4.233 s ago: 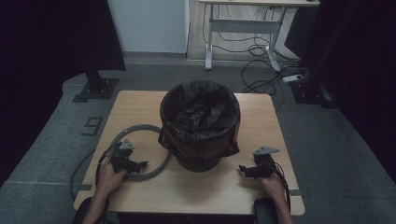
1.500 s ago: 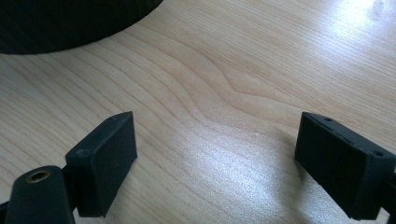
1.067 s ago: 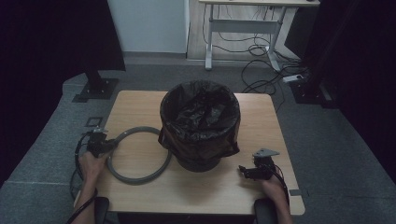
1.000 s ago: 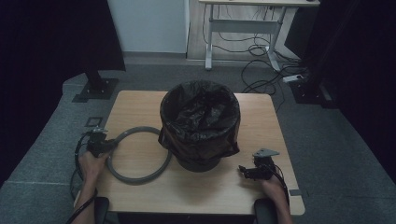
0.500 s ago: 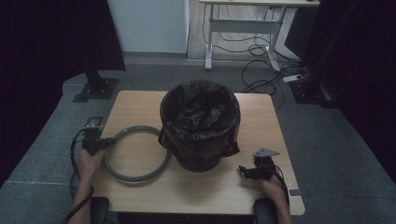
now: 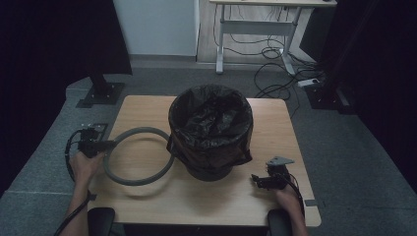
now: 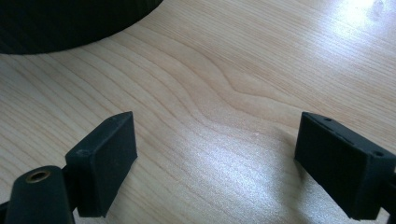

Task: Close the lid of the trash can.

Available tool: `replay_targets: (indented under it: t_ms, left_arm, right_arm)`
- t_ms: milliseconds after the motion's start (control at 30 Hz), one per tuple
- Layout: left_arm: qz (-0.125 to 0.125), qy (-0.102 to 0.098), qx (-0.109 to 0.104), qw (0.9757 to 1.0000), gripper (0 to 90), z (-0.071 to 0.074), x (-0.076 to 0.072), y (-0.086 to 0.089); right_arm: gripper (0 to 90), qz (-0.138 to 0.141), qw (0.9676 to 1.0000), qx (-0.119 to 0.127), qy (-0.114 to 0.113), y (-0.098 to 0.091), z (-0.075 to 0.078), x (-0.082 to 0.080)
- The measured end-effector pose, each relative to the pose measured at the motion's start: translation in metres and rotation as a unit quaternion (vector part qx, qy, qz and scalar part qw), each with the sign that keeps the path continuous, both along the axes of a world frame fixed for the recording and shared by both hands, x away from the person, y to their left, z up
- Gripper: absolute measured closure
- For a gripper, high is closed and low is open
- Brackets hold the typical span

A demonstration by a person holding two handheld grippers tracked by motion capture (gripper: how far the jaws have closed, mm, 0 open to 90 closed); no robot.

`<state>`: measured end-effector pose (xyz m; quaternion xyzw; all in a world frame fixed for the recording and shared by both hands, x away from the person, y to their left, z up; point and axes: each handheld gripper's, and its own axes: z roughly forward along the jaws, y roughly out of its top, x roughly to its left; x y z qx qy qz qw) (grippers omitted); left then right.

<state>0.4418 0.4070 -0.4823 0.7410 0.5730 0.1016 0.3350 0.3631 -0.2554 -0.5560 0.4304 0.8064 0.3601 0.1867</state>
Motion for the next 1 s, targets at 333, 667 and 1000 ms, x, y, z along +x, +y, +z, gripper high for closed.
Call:
replay_targets:
  t_ms: [333,667,1000]
  left_arm:
    - [-0.005,0.003,0.002,1.0,78.8,0.027,0.004,0.007]
    - [0.001,0.007,0.005,1.0,78.9,0.054,0.007,0.019]
    - [0.001,0.004,0.001,1.0,78.8,0.083,0.009,0.024]
  right_arm:
    - [11.8,0.0,1.0,-0.001,0.001,0.0,0.0,0.0]
    - [11.8,0.0,1.0,-0.001,0.0,0.0,0.0,0.0]
    - [11.8,0.0,1.0,-0.001,0.001,0.0,0.0,0.0]
